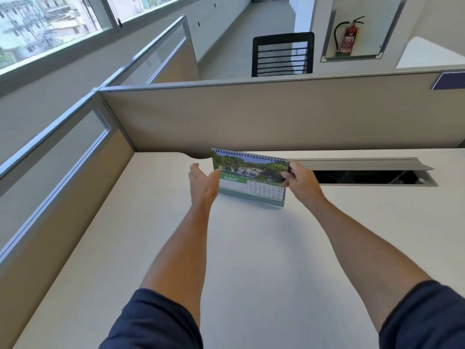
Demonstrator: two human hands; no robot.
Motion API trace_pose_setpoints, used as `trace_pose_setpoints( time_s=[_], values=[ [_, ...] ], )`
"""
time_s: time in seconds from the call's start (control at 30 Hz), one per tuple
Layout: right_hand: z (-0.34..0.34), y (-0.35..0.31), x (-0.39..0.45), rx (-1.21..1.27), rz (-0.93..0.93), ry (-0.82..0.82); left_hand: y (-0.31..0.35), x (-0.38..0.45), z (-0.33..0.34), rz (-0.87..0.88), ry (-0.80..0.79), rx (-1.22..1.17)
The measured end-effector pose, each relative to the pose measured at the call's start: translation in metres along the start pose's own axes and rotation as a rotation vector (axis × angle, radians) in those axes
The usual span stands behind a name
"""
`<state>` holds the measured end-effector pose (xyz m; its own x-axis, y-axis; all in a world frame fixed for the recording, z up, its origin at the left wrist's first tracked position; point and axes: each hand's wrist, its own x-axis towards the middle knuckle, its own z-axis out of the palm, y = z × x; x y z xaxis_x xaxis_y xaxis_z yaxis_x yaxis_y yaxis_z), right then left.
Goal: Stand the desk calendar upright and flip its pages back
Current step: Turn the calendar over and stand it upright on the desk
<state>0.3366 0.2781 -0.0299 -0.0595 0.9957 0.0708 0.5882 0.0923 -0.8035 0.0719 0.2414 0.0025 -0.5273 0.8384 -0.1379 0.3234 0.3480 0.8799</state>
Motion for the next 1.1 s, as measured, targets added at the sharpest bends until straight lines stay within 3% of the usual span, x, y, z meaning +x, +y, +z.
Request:
trace_pose_setpoints(
  time_s=[0.27,0.43,0.57,0.77,1.0,1.1],
  values=[
    [-0.002,0.01,0.022,0.044,0.013,-0.106,0.003,0.019,0.01,0.019,-0.211,-0.081],
    [-0.001,0.012,0.022,0.055,-0.01,-0.078,0.001,0.024,0.018,0.009,-0.153,-0.066],
    [0.0,0.012,0.022,0.016,-0.049,-0.044,0.0,0.033,0.015,-0.049,-0.104,-0.192],
    [-0.001,0.009,0.024,-0.09,-0.083,0.128,-0.007,0.038,0.012,-0.086,-0.061,-0.142],
    [0.007,-0.009,0.022,0.21,0.113,0.26,-0.004,0.033,0.012,-0.041,-0.03,-0.09],
    [0.012,-0.019,0.024,0.28,0.283,0.33,-0.006,0.032,0.011,-0.045,-0.009,-0.068]
  ],
)
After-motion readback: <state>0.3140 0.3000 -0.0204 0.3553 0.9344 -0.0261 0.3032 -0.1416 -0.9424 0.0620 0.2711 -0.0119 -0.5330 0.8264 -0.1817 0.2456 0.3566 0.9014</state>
